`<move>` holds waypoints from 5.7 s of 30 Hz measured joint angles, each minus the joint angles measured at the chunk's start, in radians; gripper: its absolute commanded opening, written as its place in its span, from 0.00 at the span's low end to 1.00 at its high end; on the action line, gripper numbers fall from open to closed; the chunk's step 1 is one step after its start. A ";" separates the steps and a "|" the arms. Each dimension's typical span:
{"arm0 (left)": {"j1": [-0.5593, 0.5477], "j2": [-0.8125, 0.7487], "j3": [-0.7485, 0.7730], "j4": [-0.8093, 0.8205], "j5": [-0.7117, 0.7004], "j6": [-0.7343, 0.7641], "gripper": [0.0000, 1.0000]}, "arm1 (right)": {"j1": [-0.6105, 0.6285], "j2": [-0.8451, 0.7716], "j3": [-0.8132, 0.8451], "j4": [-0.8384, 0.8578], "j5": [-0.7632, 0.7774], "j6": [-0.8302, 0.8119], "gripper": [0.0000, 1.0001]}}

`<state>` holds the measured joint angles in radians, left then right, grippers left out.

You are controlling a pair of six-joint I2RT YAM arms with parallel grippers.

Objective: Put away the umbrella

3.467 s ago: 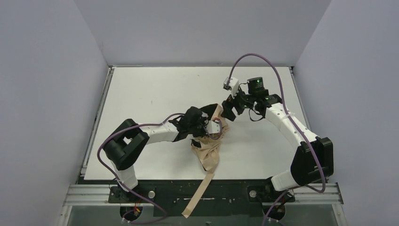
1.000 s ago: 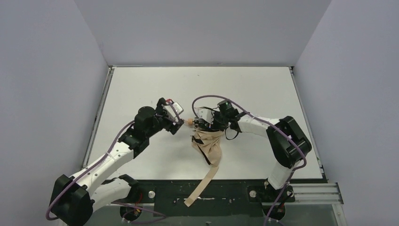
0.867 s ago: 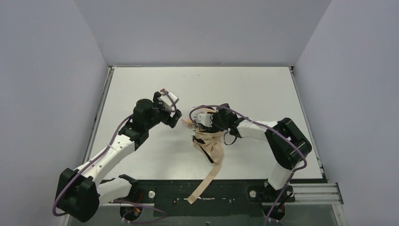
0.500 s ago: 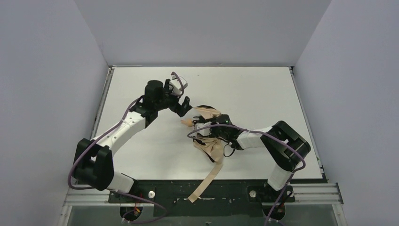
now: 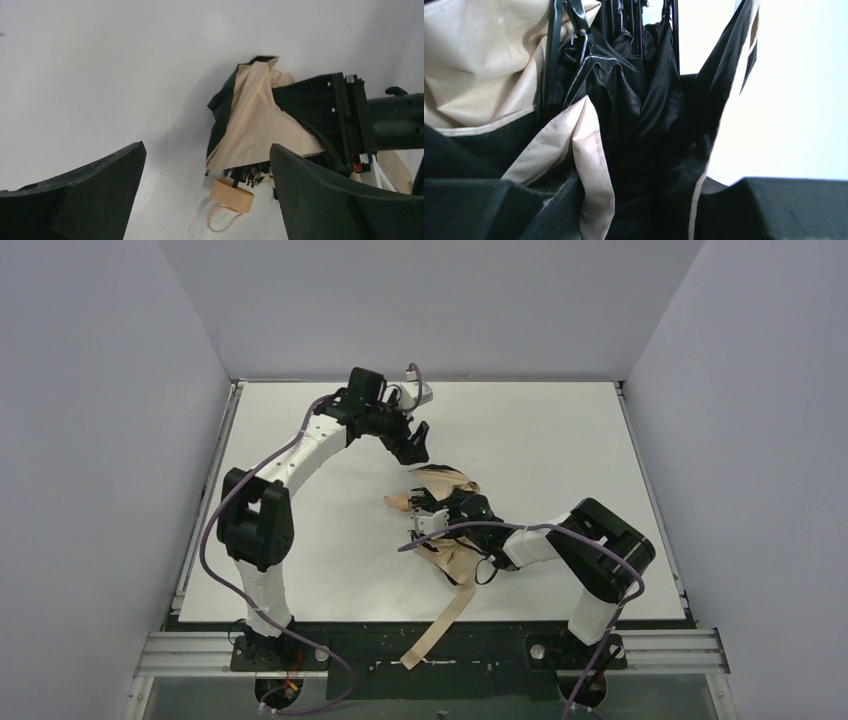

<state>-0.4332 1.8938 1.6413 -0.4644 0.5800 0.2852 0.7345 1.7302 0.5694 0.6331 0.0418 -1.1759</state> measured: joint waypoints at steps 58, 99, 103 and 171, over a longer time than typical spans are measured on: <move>-0.153 0.187 -0.179 -0.116 0.113 0.258 0.12 | 0.023 -0.140 -0.038 -0.089 0.043 0.036 0.77; -0.312 -0.076 -0.550 0.257 -0.351 0.576 0.00 | -0.420 -0.314 0.469 -0.903 -0.535 0.916 0.85; -0.344 -0.111 -0.674 0.452 -0.423 0.626 0.00 | -0.422 -0.211 0.526 -0.996 -0.599 0.836 0.85; -0.072 -0.668 -0.835 0.522 -0.470 -0.118 0.87 | -0.068 -0.071 0.304 -0.699 -0.192 0.401 0.09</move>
<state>-0.5056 1.2259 0.8059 0.0578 0.1101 0.1673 0.6662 1.6596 0.8730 -0.0662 -0.1501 -0.7750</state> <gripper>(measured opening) 0.847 0.398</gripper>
